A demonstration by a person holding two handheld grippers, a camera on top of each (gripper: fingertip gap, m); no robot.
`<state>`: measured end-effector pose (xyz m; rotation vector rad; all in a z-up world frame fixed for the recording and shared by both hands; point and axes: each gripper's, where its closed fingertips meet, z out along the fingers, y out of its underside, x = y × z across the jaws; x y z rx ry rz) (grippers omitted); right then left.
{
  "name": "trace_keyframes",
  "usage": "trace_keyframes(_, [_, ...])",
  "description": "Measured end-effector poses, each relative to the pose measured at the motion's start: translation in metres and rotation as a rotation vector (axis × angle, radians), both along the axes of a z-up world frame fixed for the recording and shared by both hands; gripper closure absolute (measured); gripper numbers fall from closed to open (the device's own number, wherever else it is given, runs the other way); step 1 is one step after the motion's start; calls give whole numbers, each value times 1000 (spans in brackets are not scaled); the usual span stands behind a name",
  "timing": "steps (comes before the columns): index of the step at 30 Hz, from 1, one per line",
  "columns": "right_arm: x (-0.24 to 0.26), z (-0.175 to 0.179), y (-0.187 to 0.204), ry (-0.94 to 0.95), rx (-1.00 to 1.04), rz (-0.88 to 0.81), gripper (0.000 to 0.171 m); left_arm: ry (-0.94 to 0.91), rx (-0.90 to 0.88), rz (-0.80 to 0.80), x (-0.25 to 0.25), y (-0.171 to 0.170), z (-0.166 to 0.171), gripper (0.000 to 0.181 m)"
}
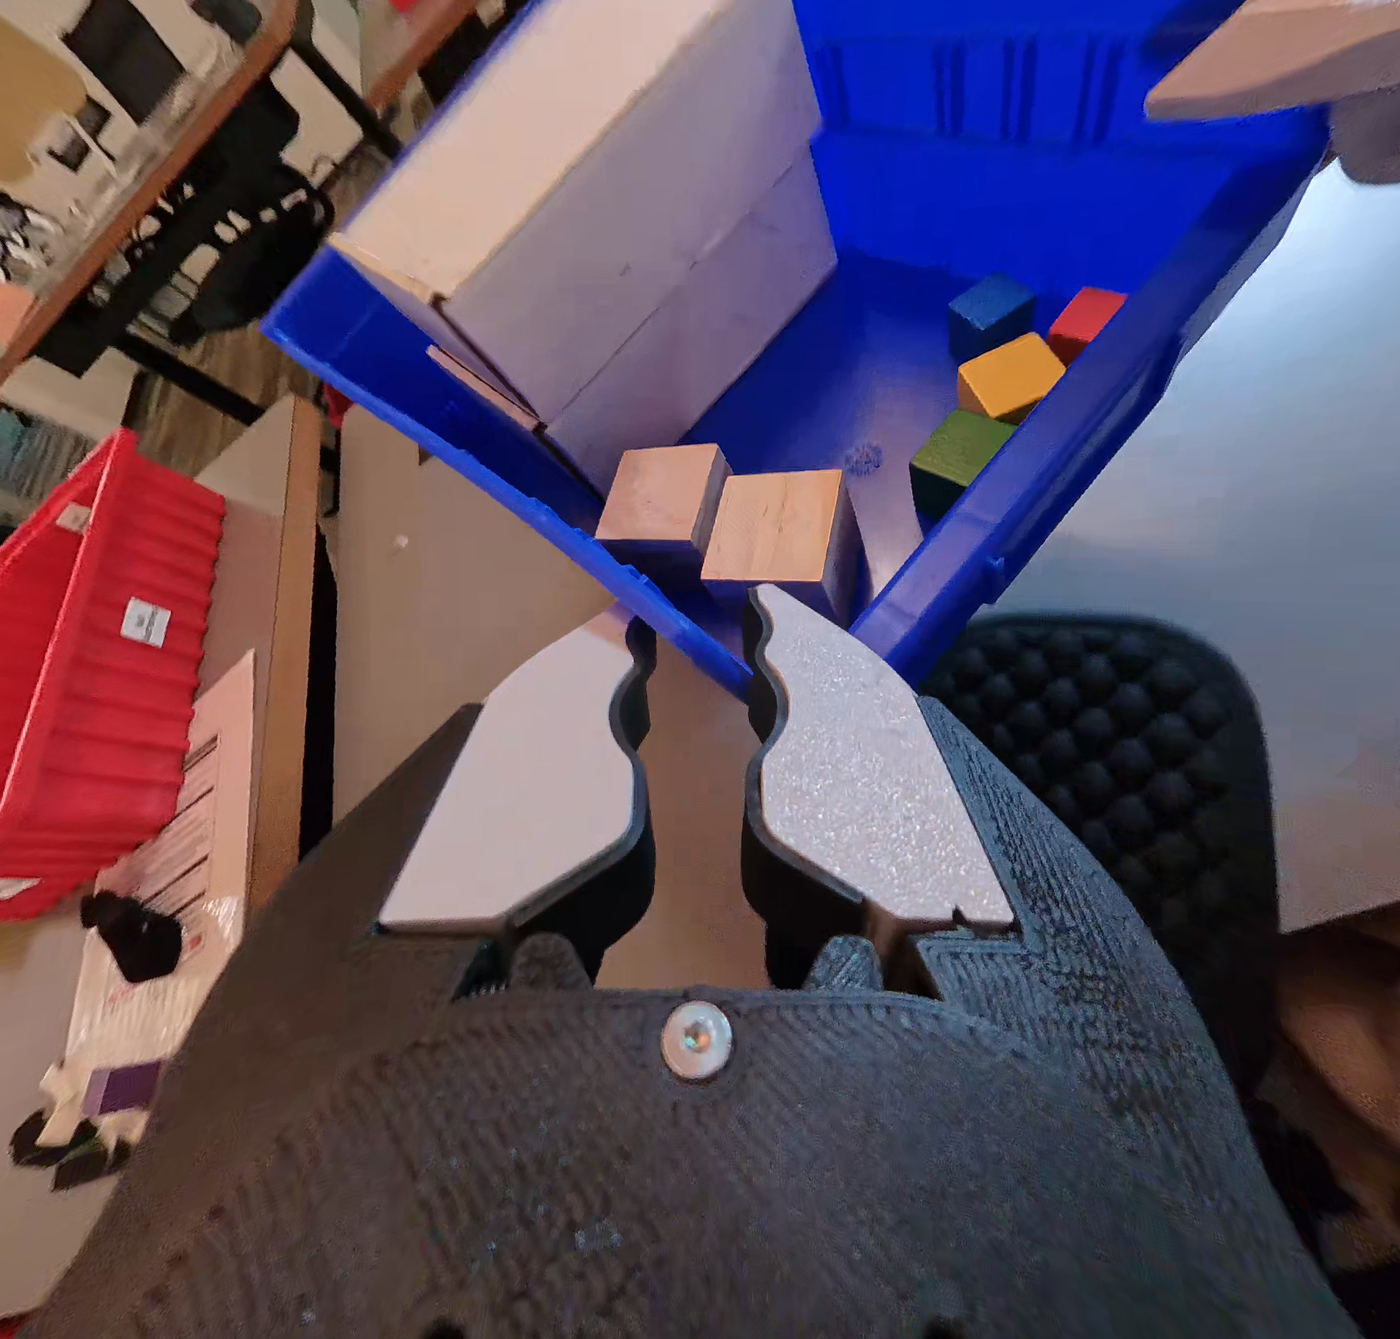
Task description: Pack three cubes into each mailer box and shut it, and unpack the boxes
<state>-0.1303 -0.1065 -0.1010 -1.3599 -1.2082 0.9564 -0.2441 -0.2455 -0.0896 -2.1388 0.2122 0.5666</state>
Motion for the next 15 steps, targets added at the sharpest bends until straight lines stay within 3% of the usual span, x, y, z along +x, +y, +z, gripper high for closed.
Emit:
trace_keyframes(1, [-6,-3,-3,23,15,13,156,11,-29,11,-6,-4,-5,159])
trace_keyframes(9, [-22,-3,-4,37,74,32,156,-28,-78,22,-17,-8,-21,159])
trace_keyframes(15, [-40,-32,-21,-1,54,101,154,-27,-162,21,-31,-27,-33,158])
